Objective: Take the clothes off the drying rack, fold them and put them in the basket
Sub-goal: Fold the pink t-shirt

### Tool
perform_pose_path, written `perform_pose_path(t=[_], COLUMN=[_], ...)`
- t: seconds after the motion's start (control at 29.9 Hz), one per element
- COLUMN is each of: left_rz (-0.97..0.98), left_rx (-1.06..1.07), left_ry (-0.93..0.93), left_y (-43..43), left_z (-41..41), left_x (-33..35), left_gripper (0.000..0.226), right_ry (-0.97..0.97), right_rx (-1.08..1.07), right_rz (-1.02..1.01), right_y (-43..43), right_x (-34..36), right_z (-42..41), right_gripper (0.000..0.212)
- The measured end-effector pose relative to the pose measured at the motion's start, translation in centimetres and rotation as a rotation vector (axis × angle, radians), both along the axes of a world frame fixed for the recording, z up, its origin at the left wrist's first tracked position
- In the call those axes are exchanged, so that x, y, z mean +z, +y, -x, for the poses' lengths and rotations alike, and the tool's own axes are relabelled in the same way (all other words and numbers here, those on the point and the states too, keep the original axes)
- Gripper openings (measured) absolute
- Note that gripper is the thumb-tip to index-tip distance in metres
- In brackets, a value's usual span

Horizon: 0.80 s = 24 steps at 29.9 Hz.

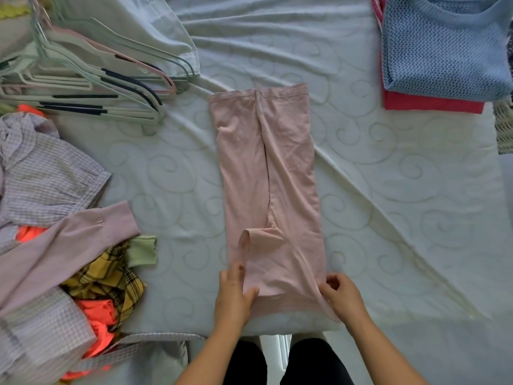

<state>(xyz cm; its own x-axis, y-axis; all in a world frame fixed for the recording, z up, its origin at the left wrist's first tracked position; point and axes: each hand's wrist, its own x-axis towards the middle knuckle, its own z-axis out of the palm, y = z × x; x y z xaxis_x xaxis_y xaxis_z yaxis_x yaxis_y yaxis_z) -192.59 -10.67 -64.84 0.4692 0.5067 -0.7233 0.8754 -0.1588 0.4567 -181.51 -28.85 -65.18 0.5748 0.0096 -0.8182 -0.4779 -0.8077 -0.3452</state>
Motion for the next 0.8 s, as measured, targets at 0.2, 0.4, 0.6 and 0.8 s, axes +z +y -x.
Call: perform_pose_path(t=[0.2,0.4,0.6,0.8], left_rz=[-0.057,-0.102,-0.085,0.189], left_rx=[0.073,0.137,0.089,0.405], left_ry=[0.070,-0.081,-0.024,0.088], left_y=[-0.1,0.7,1.0,-0.2], left_z=[-0.4,1.0,2.1,1.1], left_x=[-0.6,-0.9,-1.1,-0.8], left_gripper=[0.018,0.039,0.024,0.030], right_ry=[-0.069,-0.126,-0.152,0.061], right_rx=[0.027,0.099,0.084,0.123], right_rz=[0.005,0.027,0.042,-0.061], right_y=[-1.0,-1.8,-1.8,-2.1], right_x=[-0.3,-0.4,-0.7,0.1], right_z=[-0.6,-0.6,-0.2,-0.3], right_gripper=[0.016,0.021,0.014,0.020])
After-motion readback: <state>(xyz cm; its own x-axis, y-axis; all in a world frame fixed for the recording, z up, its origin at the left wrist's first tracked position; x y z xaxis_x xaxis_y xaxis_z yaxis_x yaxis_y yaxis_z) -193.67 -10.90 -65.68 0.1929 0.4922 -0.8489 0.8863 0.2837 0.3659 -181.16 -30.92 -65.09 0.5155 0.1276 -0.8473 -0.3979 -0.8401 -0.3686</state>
